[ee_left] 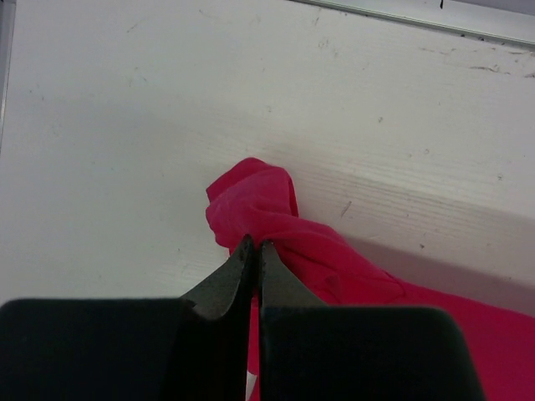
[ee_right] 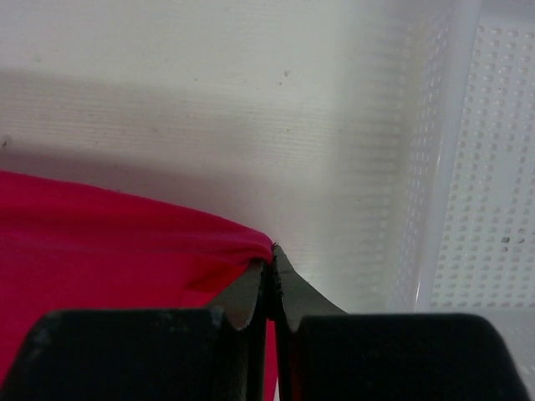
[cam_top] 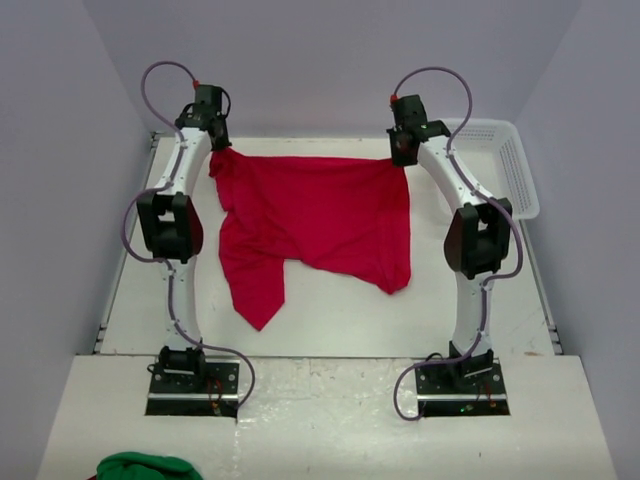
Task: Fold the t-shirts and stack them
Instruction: Flatten out the tshirt
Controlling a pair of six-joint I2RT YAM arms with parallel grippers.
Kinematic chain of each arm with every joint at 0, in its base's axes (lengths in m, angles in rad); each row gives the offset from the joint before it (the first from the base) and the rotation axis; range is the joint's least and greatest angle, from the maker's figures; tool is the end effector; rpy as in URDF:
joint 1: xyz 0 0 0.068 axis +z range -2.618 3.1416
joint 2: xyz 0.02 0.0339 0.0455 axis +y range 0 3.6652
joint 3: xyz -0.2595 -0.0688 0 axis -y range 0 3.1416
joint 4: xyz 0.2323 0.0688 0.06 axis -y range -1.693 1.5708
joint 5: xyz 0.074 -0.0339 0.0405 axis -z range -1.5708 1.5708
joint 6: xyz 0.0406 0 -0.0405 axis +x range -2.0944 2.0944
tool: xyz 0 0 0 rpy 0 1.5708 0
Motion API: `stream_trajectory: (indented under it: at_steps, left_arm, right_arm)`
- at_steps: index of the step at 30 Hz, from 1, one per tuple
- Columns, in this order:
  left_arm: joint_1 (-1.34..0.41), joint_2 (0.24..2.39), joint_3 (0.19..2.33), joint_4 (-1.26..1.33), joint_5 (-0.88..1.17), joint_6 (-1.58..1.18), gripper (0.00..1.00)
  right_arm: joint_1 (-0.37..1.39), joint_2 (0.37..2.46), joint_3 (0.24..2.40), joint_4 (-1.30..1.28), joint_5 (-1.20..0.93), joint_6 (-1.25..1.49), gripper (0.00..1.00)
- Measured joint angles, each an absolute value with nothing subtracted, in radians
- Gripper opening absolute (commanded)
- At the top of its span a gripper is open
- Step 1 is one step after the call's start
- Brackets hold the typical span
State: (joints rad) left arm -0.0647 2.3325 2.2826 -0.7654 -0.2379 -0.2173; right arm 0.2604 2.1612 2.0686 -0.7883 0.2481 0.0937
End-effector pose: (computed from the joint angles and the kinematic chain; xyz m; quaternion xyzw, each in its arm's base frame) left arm 0.5114 -0.0235 0.2670 -0.1140 0.9169 0.0577 0.3781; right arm 0.4601 0.1123 0.2799 -0.0361 0.9341 -0.0555 0.3508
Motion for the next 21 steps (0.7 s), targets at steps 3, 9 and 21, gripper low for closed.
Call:
stream_trajectory:
  at_steps: [3,9,21]
  left_arm:
    - [-0.051,2.346,2.292,-0.768,-0.211,-0.225,0.00]
    - [-0.043,2.391,2.311,-0.767,-0.154,-0.231,0.45]
    - [-0.031,2.227,2.137,-0.717,-0.091,-0.305,1.00]
  right_arm:
    - [0.249,2.161,2.069,-0.787,0.234,0.094,0.03]
    - [0.245,2.180,2.069,-0.789,0.214,0.099,0.63]
    - [0.232,2.043,1.936,-0.792,0.192,0.148,0.94]
